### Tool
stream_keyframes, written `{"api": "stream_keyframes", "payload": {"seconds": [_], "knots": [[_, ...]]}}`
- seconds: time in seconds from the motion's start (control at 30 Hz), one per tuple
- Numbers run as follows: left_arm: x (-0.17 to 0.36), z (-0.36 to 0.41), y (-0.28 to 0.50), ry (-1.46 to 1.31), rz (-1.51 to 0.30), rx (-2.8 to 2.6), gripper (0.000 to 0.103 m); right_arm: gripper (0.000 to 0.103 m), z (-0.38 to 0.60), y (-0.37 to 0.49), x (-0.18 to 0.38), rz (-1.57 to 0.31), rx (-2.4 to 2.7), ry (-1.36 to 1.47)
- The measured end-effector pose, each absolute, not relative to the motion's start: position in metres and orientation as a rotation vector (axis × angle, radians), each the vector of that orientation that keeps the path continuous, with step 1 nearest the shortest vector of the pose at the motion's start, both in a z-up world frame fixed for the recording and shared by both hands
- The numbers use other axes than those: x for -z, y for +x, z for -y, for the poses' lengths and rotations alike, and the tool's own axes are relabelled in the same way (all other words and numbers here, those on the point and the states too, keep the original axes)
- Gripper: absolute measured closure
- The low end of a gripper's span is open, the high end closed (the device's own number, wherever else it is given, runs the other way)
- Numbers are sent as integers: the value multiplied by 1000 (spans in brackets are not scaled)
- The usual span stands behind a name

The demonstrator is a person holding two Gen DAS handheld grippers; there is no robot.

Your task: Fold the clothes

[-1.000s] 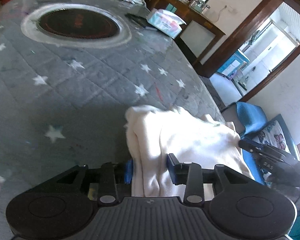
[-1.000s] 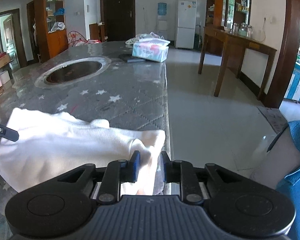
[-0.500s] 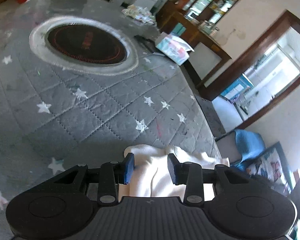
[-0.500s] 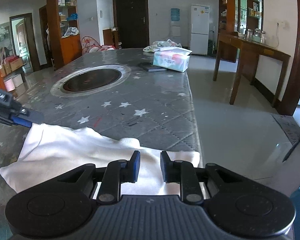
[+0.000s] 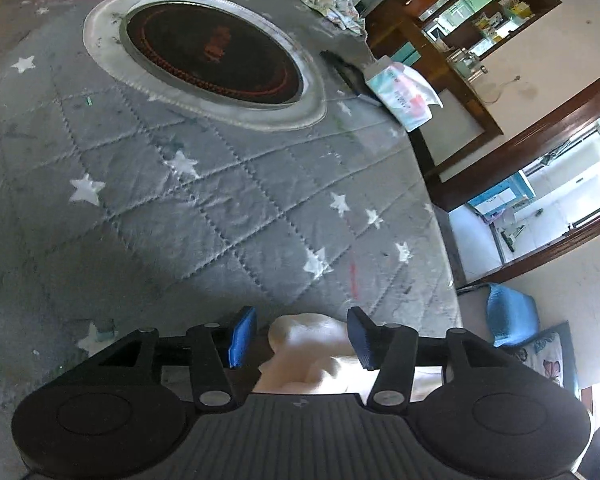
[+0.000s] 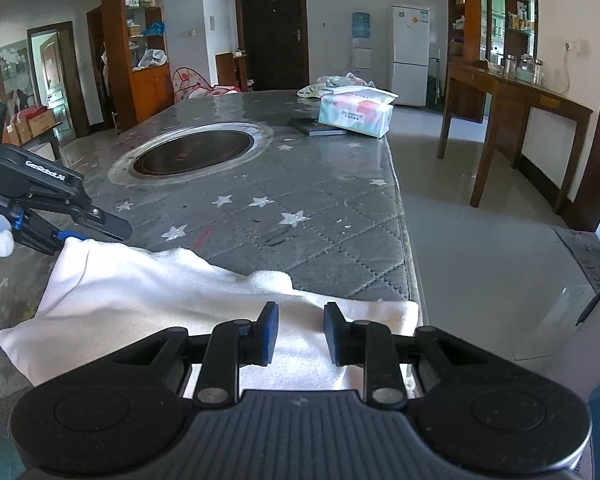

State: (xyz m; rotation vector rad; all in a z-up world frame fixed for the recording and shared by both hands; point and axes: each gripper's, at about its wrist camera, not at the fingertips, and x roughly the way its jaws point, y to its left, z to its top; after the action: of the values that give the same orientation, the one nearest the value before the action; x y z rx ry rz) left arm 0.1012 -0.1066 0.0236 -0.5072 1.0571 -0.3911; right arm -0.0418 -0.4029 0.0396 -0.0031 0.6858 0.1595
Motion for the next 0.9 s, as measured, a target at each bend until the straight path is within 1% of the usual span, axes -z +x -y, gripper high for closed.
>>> {"api": "stream_keyframes", "payload": {"seconds": [0.07, 0.1, 0.17, 0.2, 0.23, 0.27, 0.4, 0.53, 0.63, 0.9], "knots": [[-22, 109, 103, -523, -1058, 413, 53, 79, 402, -41, -39, -686, -165, -3], [-20, 110, 104, -530, -1059, 425, 57, 79, 401, -41, -38, -687, -167, -3], [-17, 114, 106, -538, -1063, 447, 80, 76, 400, -40, -37, -687, -170, -3], [-15, 116, 107, -536, -1066, 458, 84, 74, 400, -40, -37, -687, -172, -3], [-15, 117, 106, -538, -1056, 469, 89, 74, 400, -40, -36, -687, -172, -3], [-16, 117, 103, -539, -1032, 484, 91, 74, 400, -40, -36, -686, -173, -5], [-31, 114, 93, -529, -917, 495, 91, 74, 402, -41, -34, -687, -170, -10], [-33, 114, 93, -487, -897, 453, 90, 74, 404, -40, -32, -688, -160, -2], [-35, 111, 92, -492, -881, 438, 84, 74, 406, -42, -33, -679, -159, 1], [-54, 126, 74, -438, -820, 580, 84, 74, 405, -38, -35, -672, -164, 7]]}}
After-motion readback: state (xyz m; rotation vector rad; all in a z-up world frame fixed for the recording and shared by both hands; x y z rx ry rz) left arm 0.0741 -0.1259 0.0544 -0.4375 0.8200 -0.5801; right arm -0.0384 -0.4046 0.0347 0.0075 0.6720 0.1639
